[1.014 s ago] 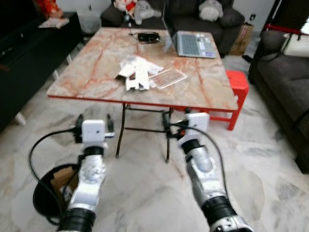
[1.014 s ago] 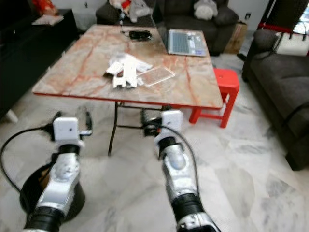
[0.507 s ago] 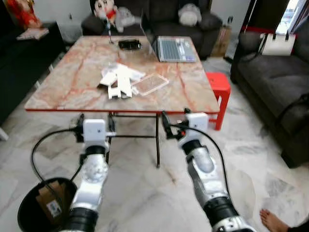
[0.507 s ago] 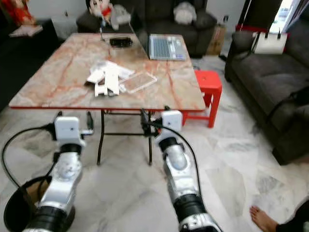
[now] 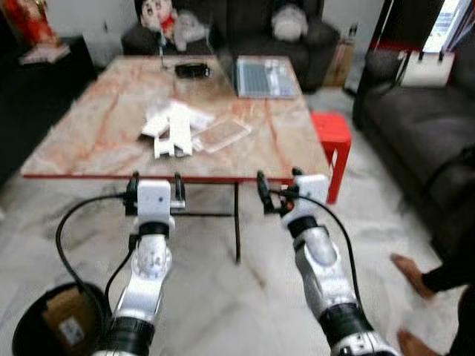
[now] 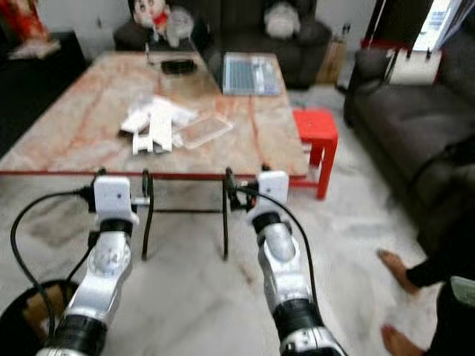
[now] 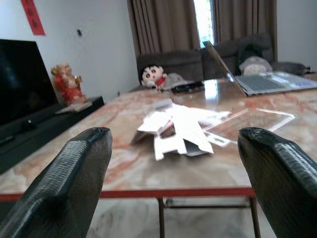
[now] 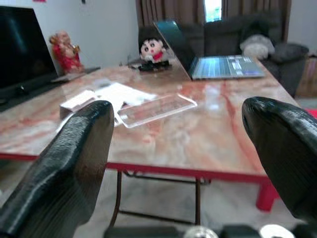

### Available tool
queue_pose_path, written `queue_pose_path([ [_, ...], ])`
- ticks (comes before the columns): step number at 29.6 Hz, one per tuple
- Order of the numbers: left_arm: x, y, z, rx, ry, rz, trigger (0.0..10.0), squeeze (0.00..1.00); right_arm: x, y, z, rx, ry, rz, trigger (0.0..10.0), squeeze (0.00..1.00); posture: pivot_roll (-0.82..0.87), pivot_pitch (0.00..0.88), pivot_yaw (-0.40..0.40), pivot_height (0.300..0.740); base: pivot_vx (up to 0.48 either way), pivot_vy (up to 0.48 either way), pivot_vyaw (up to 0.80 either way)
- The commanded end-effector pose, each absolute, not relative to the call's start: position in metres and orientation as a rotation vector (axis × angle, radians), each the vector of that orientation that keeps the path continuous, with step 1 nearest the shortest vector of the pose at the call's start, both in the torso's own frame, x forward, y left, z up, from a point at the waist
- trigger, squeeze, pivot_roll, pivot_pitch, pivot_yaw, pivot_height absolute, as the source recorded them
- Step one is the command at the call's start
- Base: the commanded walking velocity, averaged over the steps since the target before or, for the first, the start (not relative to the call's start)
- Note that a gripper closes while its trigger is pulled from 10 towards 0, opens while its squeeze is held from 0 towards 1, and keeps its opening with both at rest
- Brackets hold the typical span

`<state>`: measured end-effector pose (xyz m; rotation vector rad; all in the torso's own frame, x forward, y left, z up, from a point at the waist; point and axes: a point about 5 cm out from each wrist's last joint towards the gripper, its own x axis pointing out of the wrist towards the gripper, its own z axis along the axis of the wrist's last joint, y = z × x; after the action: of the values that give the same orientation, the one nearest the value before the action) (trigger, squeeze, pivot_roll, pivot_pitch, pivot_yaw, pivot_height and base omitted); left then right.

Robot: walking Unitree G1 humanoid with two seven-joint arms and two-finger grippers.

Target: Picking trash to rubbish bin

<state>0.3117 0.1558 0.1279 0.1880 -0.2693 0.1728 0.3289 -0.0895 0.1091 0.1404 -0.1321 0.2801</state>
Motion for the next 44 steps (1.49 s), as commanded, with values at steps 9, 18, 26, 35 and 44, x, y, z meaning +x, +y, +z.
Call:
queue_pose_path([
  [9, 0.311, 0.1625, 0.1312, 0.19, -0.273, 0.199, 10.0, 0.0, 0.3298, -0.0798, 0.1149, 0.147, -0.147, 0.319, 10.0, 0.0, 0.0, 0.04, -0.016, 0.74, 0.346, 0.0, 0.0],
  [18, 0.3109, 0.1634, 0.1319, 0.191, -0.275, 0.205, 10.0, 0.0, 0.3296, -0.0788, 0.1151, 0.146, -0.147, 0.328, 10.0, 0.0, 0.0, 0.04, -0.02, 0.74, 0.385, 0.0, 0.0],
  [26, 0.31, 0.1615, 0.1314, 0.188, -0.275, 0.201, 10.0, 0.0, 0.3284, -0.0781, 0.1153, 0.132, -0.154, 0.337, 10.0, 0.0, 0.0, 0.035, -0.021, 0.74, 0.395, 0.0, 0.0],
  [35, 0.3094, 0.1613, 0.1314, 0.189, -0.275, 0.2, 10.0, 0.0, 0.3274, -0.0751, 0.1146, 0.16, -0.15, 0.343, 10.0, 0.0, 0.0, 0.028, -0.023, 0.74, 0.398, 0.0, 0.0],
  [44, 0.3087, 0.1591, 0.1315, 0.193, -0.278, 0.187, 10.0, 0.0, 0.3267, -0.0754, 0.114, 0.15, -0.152, 0.35, 10.0, 0.0, 0.0, 0.007, -0.019, 0.74, 0.397, 0.0, 0.0],
])
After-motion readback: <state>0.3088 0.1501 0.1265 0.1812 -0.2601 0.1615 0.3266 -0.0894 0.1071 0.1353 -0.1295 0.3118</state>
